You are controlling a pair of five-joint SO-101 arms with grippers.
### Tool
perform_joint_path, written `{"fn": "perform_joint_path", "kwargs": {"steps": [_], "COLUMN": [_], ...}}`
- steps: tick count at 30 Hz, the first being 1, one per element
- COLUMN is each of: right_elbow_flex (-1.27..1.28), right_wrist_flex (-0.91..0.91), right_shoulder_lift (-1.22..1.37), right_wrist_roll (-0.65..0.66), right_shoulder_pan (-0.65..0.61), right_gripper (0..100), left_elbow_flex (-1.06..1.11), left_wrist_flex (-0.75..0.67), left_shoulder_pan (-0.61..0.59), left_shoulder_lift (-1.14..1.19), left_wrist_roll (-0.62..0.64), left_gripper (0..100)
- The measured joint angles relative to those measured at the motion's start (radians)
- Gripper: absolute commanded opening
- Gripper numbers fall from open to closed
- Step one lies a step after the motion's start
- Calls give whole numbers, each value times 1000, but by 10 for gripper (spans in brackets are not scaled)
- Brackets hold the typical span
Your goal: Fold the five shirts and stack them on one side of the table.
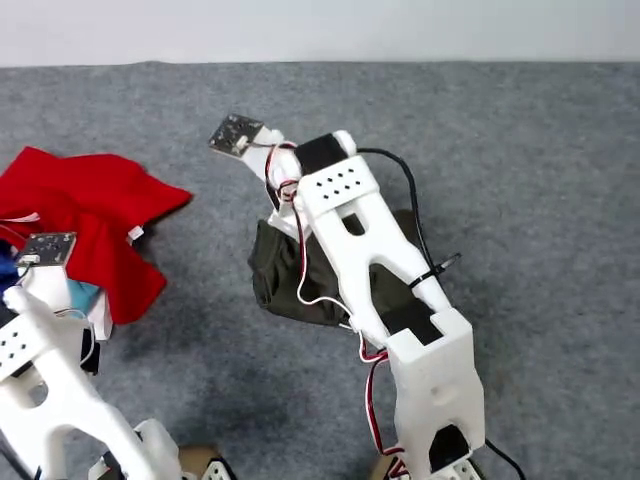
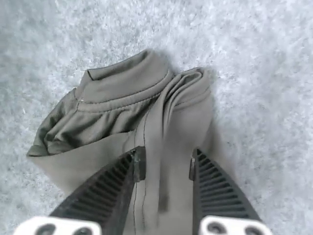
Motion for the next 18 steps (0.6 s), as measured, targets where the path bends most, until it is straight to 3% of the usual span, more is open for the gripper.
{"fn": "perform_joint_path", "kwargs": {"steps": [4,8,18], "right_elbow_flex": [-48,-52,35], "right_wrist_flex": [114,215,219], "right_shoulder_lift": [5,31,31], "right_wrist_roll": [0,0,0], "right_shoulder_pan": [31,104,258], "right_gripper": [13,9,10], "left_elbow_flex": [0,0,0], "left_wrist_flex": [0,0,0], "left_shoulder_pan": [0,0,0], "left_shoulder_lift": [0,0,0], "left_wrist_roll": [0,0,0], "left_gripper": [5,5,5]}}
